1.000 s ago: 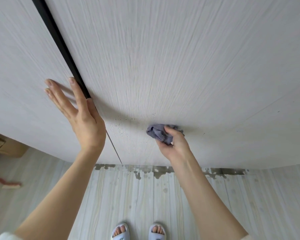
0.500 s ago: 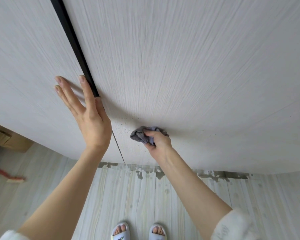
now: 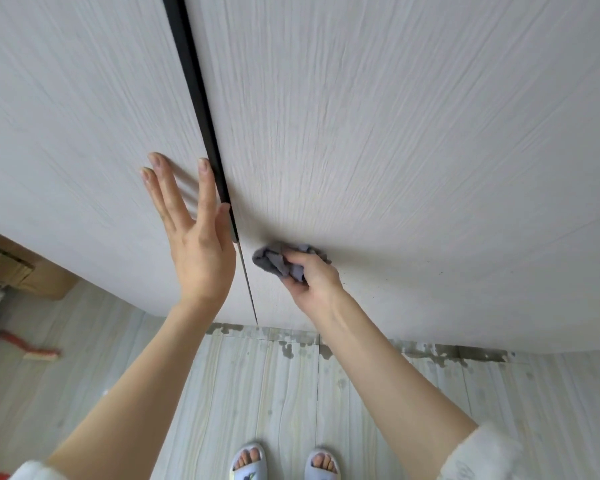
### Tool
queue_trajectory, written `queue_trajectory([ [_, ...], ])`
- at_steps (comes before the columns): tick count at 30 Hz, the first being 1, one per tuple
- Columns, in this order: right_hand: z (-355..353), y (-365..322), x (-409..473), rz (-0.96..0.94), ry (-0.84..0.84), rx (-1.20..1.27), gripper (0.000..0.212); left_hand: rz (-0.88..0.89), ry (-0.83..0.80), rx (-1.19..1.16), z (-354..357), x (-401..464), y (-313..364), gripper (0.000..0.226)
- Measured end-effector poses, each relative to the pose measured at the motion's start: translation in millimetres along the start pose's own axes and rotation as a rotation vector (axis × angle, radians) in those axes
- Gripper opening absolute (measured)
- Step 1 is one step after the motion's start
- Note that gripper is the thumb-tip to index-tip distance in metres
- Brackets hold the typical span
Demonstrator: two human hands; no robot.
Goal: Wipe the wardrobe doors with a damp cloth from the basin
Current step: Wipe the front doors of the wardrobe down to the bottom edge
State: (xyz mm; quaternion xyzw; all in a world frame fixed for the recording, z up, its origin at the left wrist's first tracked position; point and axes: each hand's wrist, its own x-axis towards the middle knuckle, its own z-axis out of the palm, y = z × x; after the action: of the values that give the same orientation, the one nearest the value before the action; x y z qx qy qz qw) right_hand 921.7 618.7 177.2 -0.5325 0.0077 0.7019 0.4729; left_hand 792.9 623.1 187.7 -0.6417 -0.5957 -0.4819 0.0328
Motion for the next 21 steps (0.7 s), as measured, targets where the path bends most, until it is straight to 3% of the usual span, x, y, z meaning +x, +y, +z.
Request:
queue_trajectory([
  [5,26.7,3.9,-1.9,0.007,-0.138,0.037,0.015,0.039,-0.016,-0.021,-1.0,-3.9,-9.8,0.049],
  [8,23.9,17.2,11.1,0.051,-0.116,-0.009,0.024,0.062,-0.039,-0.042,-1.2,-5.2,-14.1,0.052],
  [14,4.9,32.2,30.1,0.045,-0.066,-0.024,0.018,0.106,-0.039,-0.03,2.8,-9.2,-27.7,0.05],
  [21,-13.9,12.9,29.7,-0.019,-0.158,0.074,0.016,-0.022,-0.087,-0.09,20.3,-47.2,-31.8,0.054],
])
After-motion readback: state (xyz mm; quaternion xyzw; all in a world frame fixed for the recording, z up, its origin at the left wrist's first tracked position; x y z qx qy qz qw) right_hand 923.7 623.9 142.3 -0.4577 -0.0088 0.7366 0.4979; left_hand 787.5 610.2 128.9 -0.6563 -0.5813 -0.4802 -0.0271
